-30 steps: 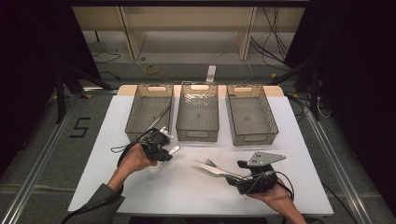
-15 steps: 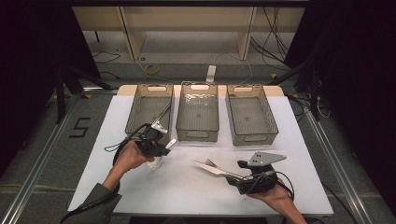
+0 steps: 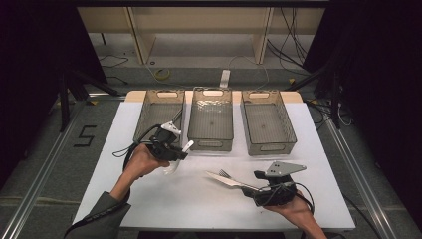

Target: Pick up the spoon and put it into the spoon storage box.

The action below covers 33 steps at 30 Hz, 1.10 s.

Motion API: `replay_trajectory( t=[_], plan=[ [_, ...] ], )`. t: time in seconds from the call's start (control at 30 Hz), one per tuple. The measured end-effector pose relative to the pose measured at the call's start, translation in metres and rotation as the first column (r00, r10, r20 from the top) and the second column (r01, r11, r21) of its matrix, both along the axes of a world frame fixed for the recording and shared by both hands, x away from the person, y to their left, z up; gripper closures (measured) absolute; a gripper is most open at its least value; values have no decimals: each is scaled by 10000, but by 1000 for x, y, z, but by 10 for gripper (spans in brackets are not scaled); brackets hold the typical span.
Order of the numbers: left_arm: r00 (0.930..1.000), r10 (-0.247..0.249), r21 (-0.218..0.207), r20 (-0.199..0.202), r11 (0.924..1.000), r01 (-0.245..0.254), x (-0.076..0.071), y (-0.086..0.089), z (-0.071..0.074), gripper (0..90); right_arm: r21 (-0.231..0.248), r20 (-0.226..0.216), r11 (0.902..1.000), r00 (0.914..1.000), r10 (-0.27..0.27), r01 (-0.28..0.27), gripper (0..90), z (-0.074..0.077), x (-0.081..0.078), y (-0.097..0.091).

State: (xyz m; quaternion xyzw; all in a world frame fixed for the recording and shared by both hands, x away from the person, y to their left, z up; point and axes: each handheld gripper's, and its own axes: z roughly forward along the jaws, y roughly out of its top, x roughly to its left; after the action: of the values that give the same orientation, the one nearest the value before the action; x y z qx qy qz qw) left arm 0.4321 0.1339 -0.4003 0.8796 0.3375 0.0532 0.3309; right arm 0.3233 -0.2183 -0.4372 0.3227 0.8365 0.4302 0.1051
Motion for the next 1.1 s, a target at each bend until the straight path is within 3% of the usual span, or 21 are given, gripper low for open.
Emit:
replay_trajectory(
  t=[0.2,0.5,0.77,1.1],
  plan=[
    [9993,231,-452,298,9987,-218,9,0,13,745,40,70,10000,10000,-38,38,270,1,0,-1],
    [9954,838,-799,459,9936,-800,42,-4,31,745,88,99,10000,10000,-8,7,270,1,0,-1],
    [9899,1282,-801,598,9891,-1232,67,-10,40,745,87,116,10000,9999,-40,39,270,2,-1,-2],
    [9835,1684,-875,659,9828,-1624,92,-22,41,745,17,139,10000,9999,-21,21,270,1,0,-3]
  ],
)
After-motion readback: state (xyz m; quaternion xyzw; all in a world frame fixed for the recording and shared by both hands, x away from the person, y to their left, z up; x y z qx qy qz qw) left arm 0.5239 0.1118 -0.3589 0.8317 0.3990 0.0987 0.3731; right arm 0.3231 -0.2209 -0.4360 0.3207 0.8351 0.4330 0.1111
